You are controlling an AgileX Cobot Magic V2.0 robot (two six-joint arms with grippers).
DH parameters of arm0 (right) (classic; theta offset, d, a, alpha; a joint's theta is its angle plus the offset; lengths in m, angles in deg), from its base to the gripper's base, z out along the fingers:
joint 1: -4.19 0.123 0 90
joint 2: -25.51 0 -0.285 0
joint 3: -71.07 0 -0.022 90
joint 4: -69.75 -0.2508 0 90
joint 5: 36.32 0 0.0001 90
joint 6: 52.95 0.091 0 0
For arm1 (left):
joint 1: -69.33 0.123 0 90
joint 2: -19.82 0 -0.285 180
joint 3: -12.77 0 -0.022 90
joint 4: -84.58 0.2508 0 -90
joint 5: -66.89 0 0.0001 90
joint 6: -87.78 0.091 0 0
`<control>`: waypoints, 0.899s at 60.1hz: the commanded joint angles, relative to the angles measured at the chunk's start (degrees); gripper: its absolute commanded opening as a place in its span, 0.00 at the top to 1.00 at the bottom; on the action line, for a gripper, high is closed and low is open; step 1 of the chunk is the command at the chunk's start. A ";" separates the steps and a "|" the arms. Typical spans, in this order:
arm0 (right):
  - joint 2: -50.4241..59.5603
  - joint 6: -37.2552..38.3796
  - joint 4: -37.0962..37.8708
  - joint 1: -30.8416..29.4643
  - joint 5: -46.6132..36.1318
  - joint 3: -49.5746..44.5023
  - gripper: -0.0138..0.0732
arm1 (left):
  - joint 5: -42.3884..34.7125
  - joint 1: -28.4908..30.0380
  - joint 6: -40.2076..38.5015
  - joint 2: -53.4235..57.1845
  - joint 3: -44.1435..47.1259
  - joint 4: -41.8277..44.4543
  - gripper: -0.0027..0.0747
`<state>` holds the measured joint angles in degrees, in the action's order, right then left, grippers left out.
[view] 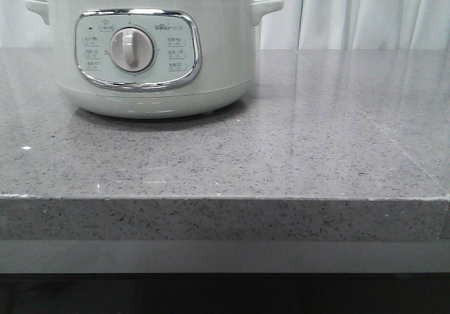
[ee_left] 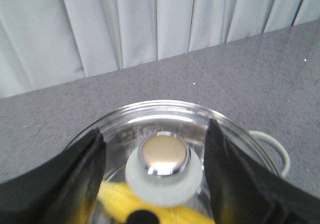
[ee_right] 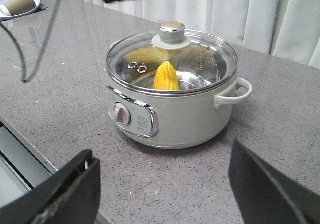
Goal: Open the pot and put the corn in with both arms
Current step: 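Release the lid knob and raise the left gripper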
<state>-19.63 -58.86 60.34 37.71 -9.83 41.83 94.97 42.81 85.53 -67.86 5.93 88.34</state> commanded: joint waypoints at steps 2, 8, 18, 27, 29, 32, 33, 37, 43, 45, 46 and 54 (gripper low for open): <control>0.17 -0.11 -0.41 -0.12 -4.61 1.40 0.21 | 1.28 -0.35 -0.05 8.17 -1.01 0.42 0.41; 0.17 -0.11 -0.41 -0.12 -4.61 1.40 0.21 | 1.48 -0.35 -0.05 13.85 2.60 0.09 0.41; 0.17 -0.11 -0.41 -0.12 -4.61 1.40 0.21 | 1.03 -0.35 -0.05 24.22 13.49 0.09 0.41; 0.17 -0.11 -0.41 -0.12 -4.61 1.40 0.21 | 0.60 -0.35 -0.05 31.88 23.26 -0.86 0.41; 0.17 -0.11 -0.41 -0.12 -4.61 1.40 0.21 | 0.46 -0.35 -0.05 33.51 25.37 -1.61 0.41; 0.17 -0.11 -0.41 -0.12 -4.61 1.40 0.21 | 0.36 -0.35 -0.05 35.61 28.12 -2.58 0.41; 0.17 -0.11 -0.41 -0.12 -4.47 1.40 0.21 | 0.36 -0.35 -0.05 36.15 28.84 -2.85 0.41; 0.17 -0.11 -0.41 -0.12 -3.82 1.40 0.21 | 0.22 -0.35 -0.05 38.55 31.77 -3.76 0.41; 0.12 -0.11 -0.41 -0.12 -3.43 1.33 0.21 | -1.16 -0.35 -0.05 40.92 35.11 -3.76 0.41; 0.12 -0.11 -0.41 -0.12 -3.26 1.31 0.21 | -2.05 -0.35 -0.05 41.45 35.95 -3.76 0.41; 0.12 -0.11 -0.41 -0.12 -3.12 1.31 0.21 | -2.18 -0.35 -0.05 41.60 36.07 -3.76 0.41; 0.05 -0.11 -0.41 -0.12 -2.93 1.31 0.21 | -3.18 -0.35 -0.05 41.84 36.60 -3.76 0.43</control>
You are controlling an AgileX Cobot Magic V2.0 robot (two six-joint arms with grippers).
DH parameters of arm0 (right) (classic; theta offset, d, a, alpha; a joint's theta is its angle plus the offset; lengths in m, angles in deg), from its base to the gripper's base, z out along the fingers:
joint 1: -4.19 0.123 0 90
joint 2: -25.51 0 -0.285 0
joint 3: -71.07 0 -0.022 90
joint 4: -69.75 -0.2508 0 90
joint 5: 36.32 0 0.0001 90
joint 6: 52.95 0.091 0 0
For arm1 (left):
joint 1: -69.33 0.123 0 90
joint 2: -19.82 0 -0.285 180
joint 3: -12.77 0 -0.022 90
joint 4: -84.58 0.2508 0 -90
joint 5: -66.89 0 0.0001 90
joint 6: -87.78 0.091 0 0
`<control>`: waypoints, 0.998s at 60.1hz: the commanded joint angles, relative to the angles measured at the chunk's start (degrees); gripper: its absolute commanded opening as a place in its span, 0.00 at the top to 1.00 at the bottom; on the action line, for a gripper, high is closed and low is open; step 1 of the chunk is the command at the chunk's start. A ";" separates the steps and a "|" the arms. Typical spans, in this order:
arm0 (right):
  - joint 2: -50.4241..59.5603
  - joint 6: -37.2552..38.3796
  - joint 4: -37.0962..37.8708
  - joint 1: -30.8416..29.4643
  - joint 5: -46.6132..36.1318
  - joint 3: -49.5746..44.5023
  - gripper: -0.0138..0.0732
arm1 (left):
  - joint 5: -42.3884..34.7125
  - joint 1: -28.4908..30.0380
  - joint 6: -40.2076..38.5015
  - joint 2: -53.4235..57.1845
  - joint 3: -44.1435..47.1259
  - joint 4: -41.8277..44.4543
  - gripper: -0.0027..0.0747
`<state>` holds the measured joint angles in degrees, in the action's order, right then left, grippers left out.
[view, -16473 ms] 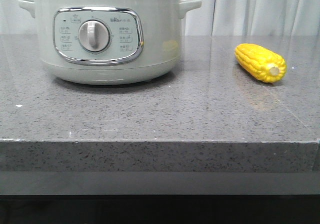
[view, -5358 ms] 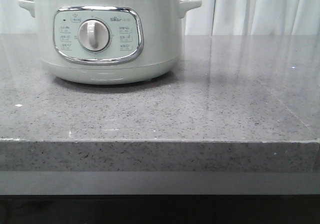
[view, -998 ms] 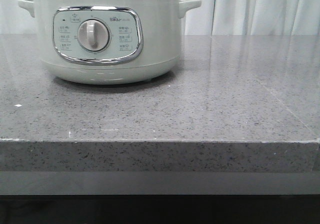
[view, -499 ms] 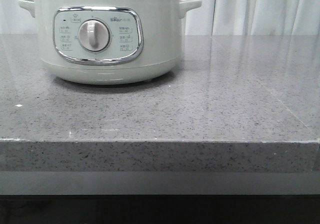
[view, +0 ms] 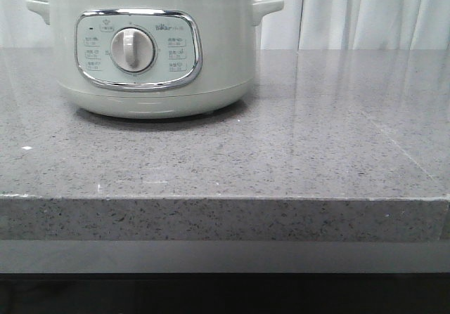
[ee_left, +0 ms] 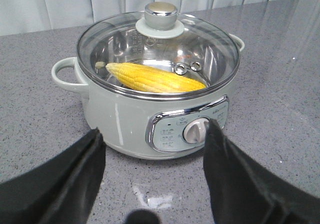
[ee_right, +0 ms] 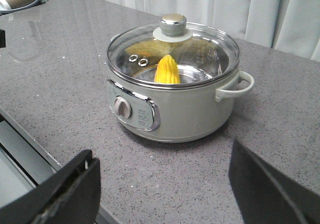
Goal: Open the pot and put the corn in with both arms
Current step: 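Release the lid knob and raise the left gripper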
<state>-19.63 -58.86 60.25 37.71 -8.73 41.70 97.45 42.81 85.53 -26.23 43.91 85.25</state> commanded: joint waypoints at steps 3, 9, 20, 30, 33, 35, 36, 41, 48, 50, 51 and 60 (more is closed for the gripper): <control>0.05 -0.11 -0.32 -0.12 -4.03 1.44 0.24 | -5.96 -0.35 -0.05 0.21 -1.38 -0.68 0.48; 0.05 -0.11 -0.32 -0.12 -4.01 1.44 0.39 | -5.96 -0.35 -0.05 0.21 -1.38 -0.68 0.61; 0.05 -0.11 -0.32 -0.12 -4.01 1.44 0.72 | -5.96 -0.35 -0.05 0.21 -1.38 -0.68 0.84; 0.05 -0.11 -0.32 -0.12 -4.01 1.44 0.88 | -6.19 -0.35 -0.05 0.21 -1.38 -0.68 0.99; 0.05 -0.11 -0.32 -0.12 -3.95 1.44 0.91 | -5.98 -0.35 -0.05 0.21 -1.38 -0.68 0.99; 0.05 -0.11 -0.32 -0.12 -3.80 1.44 0.92 | -5.90 -0.35 -0.05 0.21 -1.38 -0.68 0.99; 0.05 -0.11 -0.32 -0.12 -3.80 1.44 0.92 | -5.90 -0.35 -0.05 0.21 -1.38 -0.68 0.99; 0.05 -0.11 -0.32 -0.12 -3.67 1.44 0.92 | -5.90 -0.35 -0.05 0.09 -1.38 -0.68 0.99; 0.05 -0.11 -0.32 -0.12 -3.67 1.44 0.92 | -5.90 -0.35 -0.05 0.09 -1.38 -0.68 0.99; 0.05 -0.11 -0.32 -0.12 -3.67 1.44 0.92 | -5.90 -0.35 -0.05 0.09 -1.38 -0.68 0.99; 0.05 -0.11 -0.32 -0.12 -3.67 1.44 0.92 | -5.90 -0.35 -0.05 0.09 -1.38 -0.68 0.99; 0.05 -0.11 -0.32 -0.12 -3.67 1.44 0.92 | -5.90 -0.35 -0.05 0.09 -1.38 -0.68 0.99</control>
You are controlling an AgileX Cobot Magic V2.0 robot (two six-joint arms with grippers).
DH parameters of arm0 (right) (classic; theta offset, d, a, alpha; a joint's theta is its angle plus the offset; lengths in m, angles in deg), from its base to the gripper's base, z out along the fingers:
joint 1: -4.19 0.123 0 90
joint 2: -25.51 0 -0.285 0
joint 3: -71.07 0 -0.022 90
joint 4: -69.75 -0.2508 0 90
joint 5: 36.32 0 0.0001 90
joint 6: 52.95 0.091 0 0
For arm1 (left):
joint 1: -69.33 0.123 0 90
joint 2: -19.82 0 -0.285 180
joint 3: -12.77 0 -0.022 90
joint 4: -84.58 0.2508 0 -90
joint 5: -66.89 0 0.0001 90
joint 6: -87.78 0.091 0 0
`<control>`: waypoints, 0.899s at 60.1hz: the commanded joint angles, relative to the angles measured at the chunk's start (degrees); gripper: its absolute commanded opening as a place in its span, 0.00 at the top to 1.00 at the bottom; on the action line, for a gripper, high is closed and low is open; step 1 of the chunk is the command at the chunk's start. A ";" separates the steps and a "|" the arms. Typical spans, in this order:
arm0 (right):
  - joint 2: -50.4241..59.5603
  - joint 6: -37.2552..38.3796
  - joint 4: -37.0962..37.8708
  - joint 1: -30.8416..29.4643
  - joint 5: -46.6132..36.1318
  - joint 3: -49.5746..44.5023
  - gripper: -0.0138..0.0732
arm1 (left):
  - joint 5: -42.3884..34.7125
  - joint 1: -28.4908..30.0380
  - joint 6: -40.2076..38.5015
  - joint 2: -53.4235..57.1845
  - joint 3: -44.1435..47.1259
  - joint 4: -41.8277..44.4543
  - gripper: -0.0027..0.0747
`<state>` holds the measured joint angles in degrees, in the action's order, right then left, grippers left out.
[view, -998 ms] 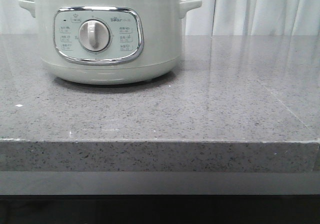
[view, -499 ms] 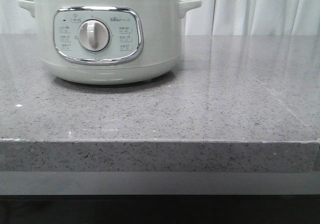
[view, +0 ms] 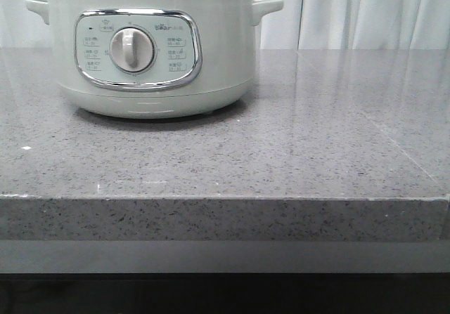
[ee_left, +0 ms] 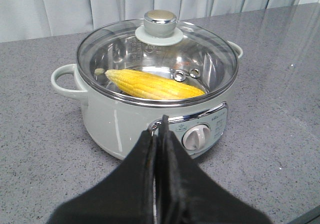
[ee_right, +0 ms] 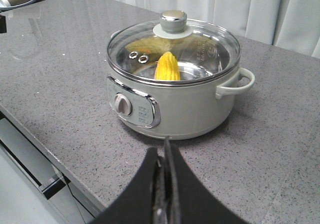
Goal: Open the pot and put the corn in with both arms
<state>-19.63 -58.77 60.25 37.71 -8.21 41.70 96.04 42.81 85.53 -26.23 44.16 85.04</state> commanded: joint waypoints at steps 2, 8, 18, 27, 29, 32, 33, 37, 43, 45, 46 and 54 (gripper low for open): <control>0.05 -0.20 -0.32 -0.12 -4.19 1.44 0.92 | -4.50 -0.35 -0.05 0.09 -1.63 -0.47 0.99; 0.05 -0.20 -0.32 -0.12 -4.19 1.44 0.92 | -4.61 -0.56 -0.05 0.21 -1.32 -0.47 0.99; 0.05 -0.20 -0.32 -0.12 -4.19 1.44 0.92 | -7.64 2.70 -0.05 4.28 3.98 2.12 0.99; 0.05 -0.20 -0.32 -0.12 -4.19 1.44 0.92 | -15.79 10.08 -0.05 12.41 14.46 1.86 0.99; 0.05 -0.20 -0.32 -0.12 -4.19 1.44 0.92 | -17.54 11.67 -0.05 14.64 17.15 1.77 0.99; 0.05 -0.20 -0.32 -0.12 -4.19 1.44 0.92 | -19.61 13.82 -0.05 17.85 20.84 1.77 0.99; 0.05 -0.20 -0.32 -0.12 -4.19 1.44 0.92 | -20.14 14.42 -0.05 18.78 21.83 1.77 0.99; 0.05 -0.20 -0.32 -0.12 -4.19 1.44 0.92 | -22.27 16.98 -0.05 22.87 26.51 1.77 0.99; 0.05 -0.20 -0.32 -0.12 -4.19 1.44 0.92 | -25.26 20.36 -0.05 28.97 32.07 0.66 0.99; 0.05 -0.20 -0.32 -0.12 -4.19 1.44 0.92 | -26.13 21.30 -0.05 30.70 33.83 0.28 0.99; 0.05 -0.20 -0.32 -0.12 -4.19 1.44 0.92 | -26.52 21.77 -0.05 31.66 34.84 -0.15 0.99; 0.05 -0.20 -0.32 -0.12 -4.19 1.44 0.92 | -30.43 23.80 -0.05 36.21 40.42 -2.92 0.99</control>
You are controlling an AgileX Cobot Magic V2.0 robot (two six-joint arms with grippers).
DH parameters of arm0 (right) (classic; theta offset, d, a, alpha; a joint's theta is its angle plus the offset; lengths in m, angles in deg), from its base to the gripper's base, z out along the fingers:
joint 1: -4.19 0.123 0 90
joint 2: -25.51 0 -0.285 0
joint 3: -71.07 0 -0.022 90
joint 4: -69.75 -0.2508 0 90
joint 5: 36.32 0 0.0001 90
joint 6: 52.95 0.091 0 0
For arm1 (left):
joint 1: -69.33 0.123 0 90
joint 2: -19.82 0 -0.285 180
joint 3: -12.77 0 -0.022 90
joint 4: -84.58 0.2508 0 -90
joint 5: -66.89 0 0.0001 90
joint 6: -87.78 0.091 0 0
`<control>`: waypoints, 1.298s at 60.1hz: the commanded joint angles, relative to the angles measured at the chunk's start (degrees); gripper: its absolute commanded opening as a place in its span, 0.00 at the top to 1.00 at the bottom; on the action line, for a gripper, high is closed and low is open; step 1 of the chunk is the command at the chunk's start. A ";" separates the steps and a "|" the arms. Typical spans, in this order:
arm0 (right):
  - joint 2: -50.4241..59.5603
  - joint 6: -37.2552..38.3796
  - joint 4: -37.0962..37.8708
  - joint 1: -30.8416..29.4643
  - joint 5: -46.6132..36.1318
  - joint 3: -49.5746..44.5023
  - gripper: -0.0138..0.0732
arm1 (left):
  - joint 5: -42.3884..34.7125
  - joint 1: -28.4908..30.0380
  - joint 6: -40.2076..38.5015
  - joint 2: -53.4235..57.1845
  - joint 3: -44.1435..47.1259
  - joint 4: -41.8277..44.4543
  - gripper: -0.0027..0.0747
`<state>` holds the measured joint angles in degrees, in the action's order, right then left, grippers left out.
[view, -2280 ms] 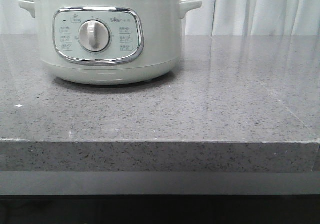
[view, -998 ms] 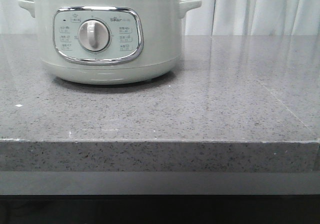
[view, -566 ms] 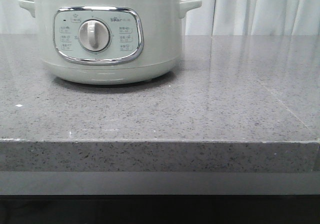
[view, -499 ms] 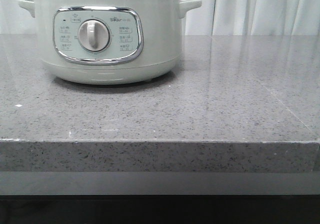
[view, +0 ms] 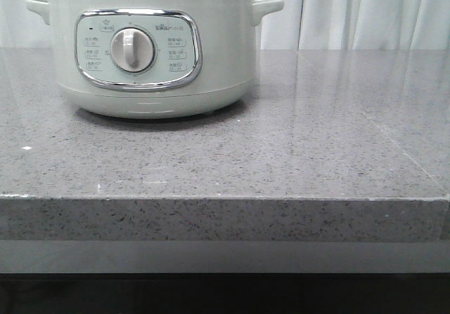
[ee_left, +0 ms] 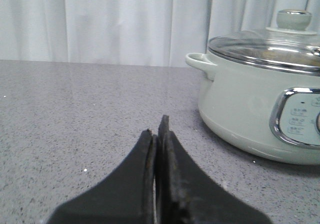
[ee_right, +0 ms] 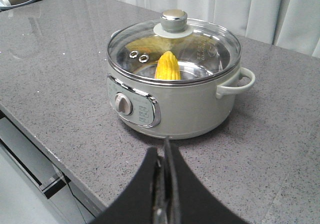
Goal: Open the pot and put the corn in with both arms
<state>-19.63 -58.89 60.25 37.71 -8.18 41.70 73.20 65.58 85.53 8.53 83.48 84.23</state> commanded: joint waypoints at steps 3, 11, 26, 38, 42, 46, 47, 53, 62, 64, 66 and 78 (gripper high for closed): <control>0.05 -0.09 -0.32 -0.12 -4.23 1.44 0.92 | -9.14 1.41 -0.05 2.66 3.02 -3.14 0.99; 0.05 -0.09 -0.32 -0.12 -4.23 1.44 0.92 | -12.28 1.53 -0.05 5.13 7.37 -3.57 0.99; -0.05 -0.09 -0.32 -0.12 -4.43 1.44 0.92 | -10.34 1.53 -0.05 4.88 7.09 -3.57 0.99; -0.05 -0.09 -0.32 -0.12 -4.43 1.44 0.92 | -10.34 1.53 -0.05 4.88 7.09 -3.57 0.99; -0.05 -0.09 -0.32 -0.12 -4.43 1.44 0.92 | -10.34 1.53 -0.05 4.88 7.09 -3.57 0.99; -0.05 -0.09 -0.32 -0.12 -4.43 1.44 0.92 | -10.34 1.53 -0.05 4.88 7.09 -3.57 0.99; -0.05 -0.09 -0.32 -0.12 -4.43 1.44 0.92 | -10.34 1.53 -0.05 4.88 7.09 -3.57 0.99; -0.05 -0.09 -0.32 -0.12 -4.43 1.44 0.92 | -10.34 1.53 -0.05 4.88 7.09 -3.57 0.99; -0.05 -0.09 -0.32 -0.12 -4.43 1.44 0.92 | -10.34 1.53 -0.05 4.88 7.09 -3.57 0.99; 0.42 -0.09 -0.32 -0.06 -4.87 0.82 0.92 | -10.34 1.53 -0.05 4.88 7.09 -3.57 0.99; 1.20 -0.09 -0.32 -0.27 -5.42 0.13 0.92 | -10.34 1.53 -0.05 4.88 7.09 -3.57 0.99; 9.17 -0.09 -0.32 -10.81 -15.41 -10.99 0.92 | -10.34 1.53 -0.05 4.88 7.09 -3.57 0.99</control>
<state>-13.74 -58.89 60.08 31.15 -14.24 33.76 67.47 67.04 85.53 12.23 90.40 81.17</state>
